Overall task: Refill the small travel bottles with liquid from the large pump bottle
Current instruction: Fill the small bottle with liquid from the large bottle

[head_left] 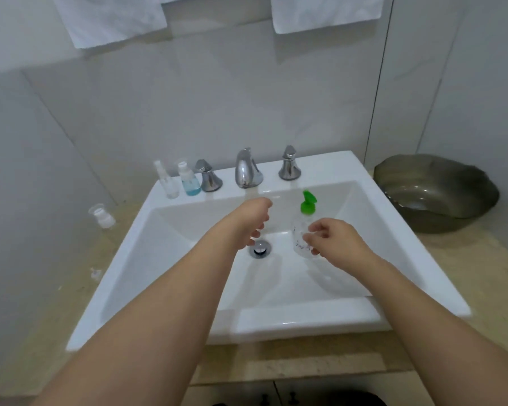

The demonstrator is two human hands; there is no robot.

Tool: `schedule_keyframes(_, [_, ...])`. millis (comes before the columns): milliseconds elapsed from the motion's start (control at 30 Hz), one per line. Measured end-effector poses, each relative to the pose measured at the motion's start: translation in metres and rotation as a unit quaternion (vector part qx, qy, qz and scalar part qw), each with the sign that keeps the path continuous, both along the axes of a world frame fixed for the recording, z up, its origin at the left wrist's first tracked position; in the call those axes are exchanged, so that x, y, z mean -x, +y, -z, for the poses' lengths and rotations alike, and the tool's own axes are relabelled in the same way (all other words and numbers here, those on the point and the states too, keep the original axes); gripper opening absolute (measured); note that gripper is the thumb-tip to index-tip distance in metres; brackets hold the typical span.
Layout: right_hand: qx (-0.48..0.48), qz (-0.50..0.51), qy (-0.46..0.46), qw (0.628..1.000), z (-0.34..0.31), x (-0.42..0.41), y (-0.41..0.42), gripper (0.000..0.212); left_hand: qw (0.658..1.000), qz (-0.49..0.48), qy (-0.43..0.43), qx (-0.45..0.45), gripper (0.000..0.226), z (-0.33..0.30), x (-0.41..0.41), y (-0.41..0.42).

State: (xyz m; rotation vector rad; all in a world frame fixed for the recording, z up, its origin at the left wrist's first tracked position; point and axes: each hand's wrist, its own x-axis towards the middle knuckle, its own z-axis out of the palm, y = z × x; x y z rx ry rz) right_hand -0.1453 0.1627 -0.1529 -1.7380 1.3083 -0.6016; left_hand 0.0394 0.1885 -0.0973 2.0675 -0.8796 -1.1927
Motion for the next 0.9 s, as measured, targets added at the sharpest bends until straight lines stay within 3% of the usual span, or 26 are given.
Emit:
schedule_keyframes(133, [0.016,0.047,-0.028,0.998,0.01,0.007,-0.013,0.025,1.0,0.018,0.006,-0.018,0.051,0.002,0.02,-0.041])
schedule_keyframes(333, [0.065,0.084,0.003,0.994,0.011,0.003,-0.018,0.034,0.999,0.041,-0.01,-0.027,0.061,0.004,0.037,-0.085])
schedule_keyframes(667, [0.112,0.071,0.017,0.991,0.002,0.004,-0.019,0.032,0.985,0.092,-0.098,-0.105,0.053,0.01,0.058,-0.112])
schedule_keyframes(900, [0.111,0.062,0.03,0.991,0.003,0.002,-0.02,0.027,0.983,0.078,-0.131,-0.105,0.045,0.015,0.069,-0.116])
